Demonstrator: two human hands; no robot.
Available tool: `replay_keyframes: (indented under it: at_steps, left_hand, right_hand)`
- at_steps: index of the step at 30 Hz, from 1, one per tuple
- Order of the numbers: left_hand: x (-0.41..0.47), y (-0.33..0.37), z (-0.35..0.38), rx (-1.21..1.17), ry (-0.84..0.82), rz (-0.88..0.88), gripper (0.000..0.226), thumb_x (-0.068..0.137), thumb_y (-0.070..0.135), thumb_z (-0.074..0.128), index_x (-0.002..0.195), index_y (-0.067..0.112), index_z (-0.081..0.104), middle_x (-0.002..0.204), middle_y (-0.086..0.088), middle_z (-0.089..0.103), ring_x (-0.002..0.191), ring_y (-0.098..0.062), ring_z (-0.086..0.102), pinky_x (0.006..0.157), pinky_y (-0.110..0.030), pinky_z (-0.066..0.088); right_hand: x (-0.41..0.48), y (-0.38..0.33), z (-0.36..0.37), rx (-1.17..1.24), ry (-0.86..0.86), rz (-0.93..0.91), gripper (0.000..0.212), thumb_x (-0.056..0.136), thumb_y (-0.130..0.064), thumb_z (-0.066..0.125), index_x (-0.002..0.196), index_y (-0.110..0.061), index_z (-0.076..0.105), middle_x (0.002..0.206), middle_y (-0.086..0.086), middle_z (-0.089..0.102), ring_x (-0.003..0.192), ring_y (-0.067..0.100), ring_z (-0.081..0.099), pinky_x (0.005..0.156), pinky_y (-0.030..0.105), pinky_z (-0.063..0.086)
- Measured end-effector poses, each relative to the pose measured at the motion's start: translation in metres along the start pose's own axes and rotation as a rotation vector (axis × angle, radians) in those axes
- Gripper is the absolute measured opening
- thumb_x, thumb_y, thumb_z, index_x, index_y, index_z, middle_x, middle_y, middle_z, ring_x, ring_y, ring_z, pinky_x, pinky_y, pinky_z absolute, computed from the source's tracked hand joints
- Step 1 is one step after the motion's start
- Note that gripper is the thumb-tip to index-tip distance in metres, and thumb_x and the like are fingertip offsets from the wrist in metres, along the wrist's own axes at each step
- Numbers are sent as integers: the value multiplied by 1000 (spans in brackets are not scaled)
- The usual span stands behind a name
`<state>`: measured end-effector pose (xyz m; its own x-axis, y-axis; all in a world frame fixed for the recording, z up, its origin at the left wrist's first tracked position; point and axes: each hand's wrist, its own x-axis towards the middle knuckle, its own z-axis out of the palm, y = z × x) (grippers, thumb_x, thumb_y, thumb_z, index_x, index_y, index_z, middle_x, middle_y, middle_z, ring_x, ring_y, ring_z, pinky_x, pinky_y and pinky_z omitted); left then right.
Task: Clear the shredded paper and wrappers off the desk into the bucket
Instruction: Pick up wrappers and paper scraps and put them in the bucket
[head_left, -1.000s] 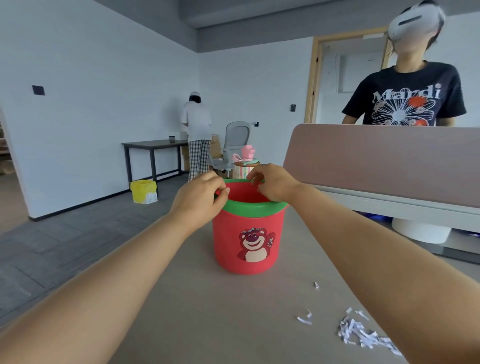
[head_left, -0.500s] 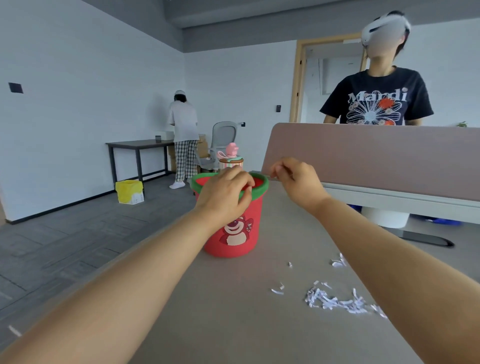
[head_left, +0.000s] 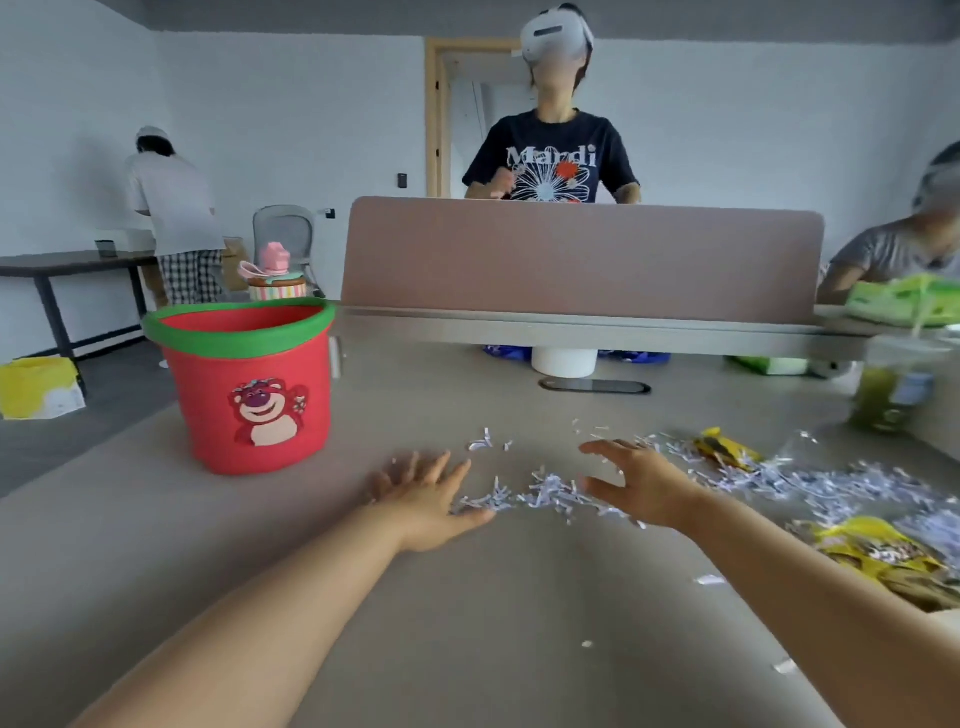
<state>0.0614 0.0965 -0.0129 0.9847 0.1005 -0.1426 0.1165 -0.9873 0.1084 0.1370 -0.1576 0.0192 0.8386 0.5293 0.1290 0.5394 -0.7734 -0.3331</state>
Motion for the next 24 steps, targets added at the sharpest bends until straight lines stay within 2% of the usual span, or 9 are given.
replay_keyframes:
  at_steps: [3, 6, 8, 12, 16, 20, 22, 24]
  left_hand:
    - [7, 20, -3, 1, -24, 20, 81, 78, 76, 21, 144, 36, -7, 157, 4, -13, 144, -28, -14, 114, -57, -4]
    - [12, 54, -1, 19, -17, 134, 82, 80, 74, 22, 144, 33, -8, 157, 2, -12, 144, -20, -12, 117, -49, -1]
    - [16, 83, 3, 25, -17, 226, 84, 80, 74, 24, 144, 31, -10, 157, 2, -11, 145, -17, -11, 118, -46, -1]
    - [18, 136, 8, 43, -52, 368, 86, 80, 73, 26, 144, 29, -12, 157, 0, -13, 145, -20, -11, 119, -44, -2]
    - [12, 170, 10, 65, -65, 476, 81, 84, 69, 27, 146, 27, -5, 158, -1, -8, 145, -21, -6, 118, -40, -2]
    - [2, 186, 10, 54, -90, 562, 80, 85, 66, 28, 146, 25, -4, 157, 2, -8, 145, -20, -4, 119, -38, -1]
    - [-4, 187, 7, -27, -141, 610, 83, 84, 65, 34, 146, 25, -4, 157, 5, -10, 145, -16, -2, 120, -35, 3]
    - [-14, 182, 5, -100, -216, 669, 95, 76, 72, 42, 145, 29, -9, 156, 8, -14, 144, -11, -3, 119, -33, 5]
  right_hand:
    - [-24, 27, -3, 17, -9, 72, 61, 82, -50, 54, 136, -28, 36, 145, 2, 41, 132, 23, 38, 110, 39, 33]
    - [-44, 43, -10, 34, 16, 104, 61, 83, -48, 55, 137, -27, 34, 147, 0, 37, 134, 22, 35, 111, 37, 31]
    - [-57, 53, -17, 40, 37, 108, 61, 84, -46, 55, 137, -26, 34, 146, 2, 38, 131, 21, 39, 108, 34, 34]
    - [-86, 67, -31, 50, 60, 114, 63, 82, -50, 54, 137, -28, 34, 146, 1, 39, 130, 19, 41, 107, 33, 34]
    - [-115, 73, -41, 64, 32, 123, 71, 76, -58, 54, 138, -30, 33, 146, -2, 38, 130, 17, 40, 108, 35, 36]
    - [-139, 76, -44, 90, 58, 104, 70, 78, -49, 60, 138, -27, 33, 146, -1, 37, 132, 15, 39, 108, 33, 36]
    - [-151, 77, -47, 33, 80, 86, 77, 73, -58, 60, 138, -27, 33, 146, -2, 37, 133, 16, 36, 110, 31, 33]
    - [-165, 80, -50, -81, 53, 87, 96, 57, -83, 46, 139, -35, 28, 150, -6, 30, 139, 19, 24, 115, 40, 24]
